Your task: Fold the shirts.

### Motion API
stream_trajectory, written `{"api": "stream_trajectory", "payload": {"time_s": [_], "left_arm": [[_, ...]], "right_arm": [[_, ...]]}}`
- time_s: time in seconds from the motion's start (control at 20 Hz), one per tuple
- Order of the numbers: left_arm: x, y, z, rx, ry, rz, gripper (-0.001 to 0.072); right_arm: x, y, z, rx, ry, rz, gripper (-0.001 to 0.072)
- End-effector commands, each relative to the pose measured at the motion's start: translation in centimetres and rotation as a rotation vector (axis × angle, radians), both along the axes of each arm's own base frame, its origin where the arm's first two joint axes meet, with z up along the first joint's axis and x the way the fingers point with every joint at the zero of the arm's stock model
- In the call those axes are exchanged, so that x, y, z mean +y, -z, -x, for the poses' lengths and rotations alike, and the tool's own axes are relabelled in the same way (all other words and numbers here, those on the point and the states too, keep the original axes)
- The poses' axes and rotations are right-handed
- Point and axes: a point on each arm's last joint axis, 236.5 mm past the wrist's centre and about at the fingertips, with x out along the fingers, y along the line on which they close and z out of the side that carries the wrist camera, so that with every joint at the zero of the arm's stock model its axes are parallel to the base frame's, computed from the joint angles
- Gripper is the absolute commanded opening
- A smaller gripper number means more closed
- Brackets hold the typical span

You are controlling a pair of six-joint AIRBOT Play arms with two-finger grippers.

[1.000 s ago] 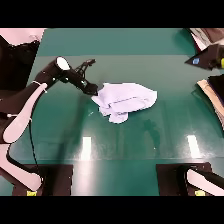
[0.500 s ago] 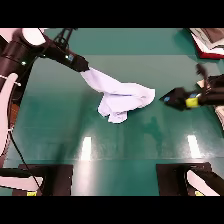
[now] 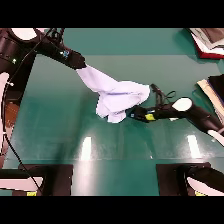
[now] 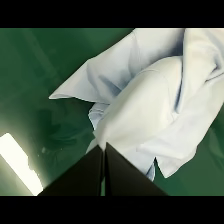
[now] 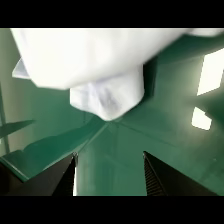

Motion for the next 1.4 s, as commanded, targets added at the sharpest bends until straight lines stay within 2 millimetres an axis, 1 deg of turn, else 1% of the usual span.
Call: {"api": "stream_trajectory", "payload": {"time_s": [0.0, 0.1, 0.2, 0.3, 0.45, 0.6, 0.65, 0.7, 0.75, 0.8, 0.85, 0.9, 0.95, 1.0, 1.1, 1.15, 1.2, 1.25, 1.3, 1.35], "left_arm": [[0.2, 0.3, 0.7, 0.028, 0.011, -0.014, 0.0025], [0.2, 0.4, 0.8, 0.033, 0.013, -0.017, 0.0025], [0.2, 0.4, 0.8, 0.033, 0.013, -0.016, 0.0025], [0.2, 0.4, 0.8, 0.033, 0.013, -0.017, 0.0025], [0.2, 0.4, 0.8, 0.034, 0.014, -0.017, 0.0025], [0.2, 0.4, 0.8, 0.033, 0.014, -0.016, 0.0025], [0.2, 0.4, 0.8, 0.034, 0.014, -0.017, 0.0025], [0.2, 0.4, 0.8, 0.034, 0.014, -0.016, 0.0025], [0.2, 0.4, 0.8, 0.034, 0.013, -0.016, 0.0025], [0.2, 0.3, 0.8, 0.03, 0.013, -0.018, 0.0025], [0.5, -0.3, 0.7, 0.018, -0.001, -0.021, 0.0025], [1.0, -1.4, 0.4, -0.013, -0.026, -0.027, 0.0024], [1.6, -3.3, 0.1, -0.071, -0.053, -0.031, 0.0025], [2.3, -5.9, 0.0, -0.142, -0.075, -0.032, 0.0024], [3.7, -11.5, 0.7, -0.291, -0.107, -0.037, 0.0024], [4.3, -14.7, 1.7, -0.364, -0.118, -0.026, 0.0024], [4.9, -17.5, 2.8, -0.429, -0.129, -0.017, 0.0025], [5.4, -20.2, 4.2, -0.494, -0.137, 0.001, 0.0024], [5.9, -22.3, 5.6, -0.546, -0.144, 0.017, 0.0024], [6.3, -24.2, 7.2, -0.591, -0.149, 0.034, 0.0025]], "right_arm": [[2.5, 2.8, -1.4, 0.019, -0.001, 0.034, 0.0474], [2.8, 3.7, -2.3, 0.036, -0.001, 0.041, 0.0451], [3.3, 3.7, -3.1, 0.035, -0.004, 0.04, 0.0451], [3.6, 4.1, -3.2, 0.051, -0.014, 0.04, 0.0451], [3.7, 5.0, -3.1, 0.078, -0.021, 0.046, 0.0451], [4.3, 5.9, -2.3, 0.1, -0.043, 0.055, 0.0441], [4.7, 6.2, -1.9, 0.101, -0.055, 0.061, 0.0297], [5.1, 6.3, -1.6, 0.096, -0.067, 0.065, 0.007], [5.5, 6.3, -1.3, 0.085, -0.078, 0.067, 0.0022], [5.7, 5.8, -1.2, 0.073, -0.087, 0.066, 0.0021], [5.5, 4.9, -1.1, 0.047, -0.106, 0.071, 0.0021], [5.0, 3.6, -1.2, 0.01, -0.127, 0.079, 0.002], [4.1, 1.5, -1.3, -0.041, -0.153, 0.079, 0.002], [3.1, -0.9, -1.4, -0.083, -0.157, 0.067, 0.002], [0.3, -7.0, -2.2, -0.192, -0.099, 0.017, 0.002], [-1.8, -10.7, -2.8, -0.276, -0.042, -0.006, 0.002], [-4.0, -14.1, -3.3, -0.36, 0.032, -0.023, 0.002], [-6.6, -17.7, -3.4, -0.447, 0.121, -0.038, 0.002], [-9.1, -20.6, -3.1, -0.526, 0.199, -0.041, 0.002], [-11.6, -23.4, -2.3, -0.597, 0.279, -0.043, 0.002]]}}
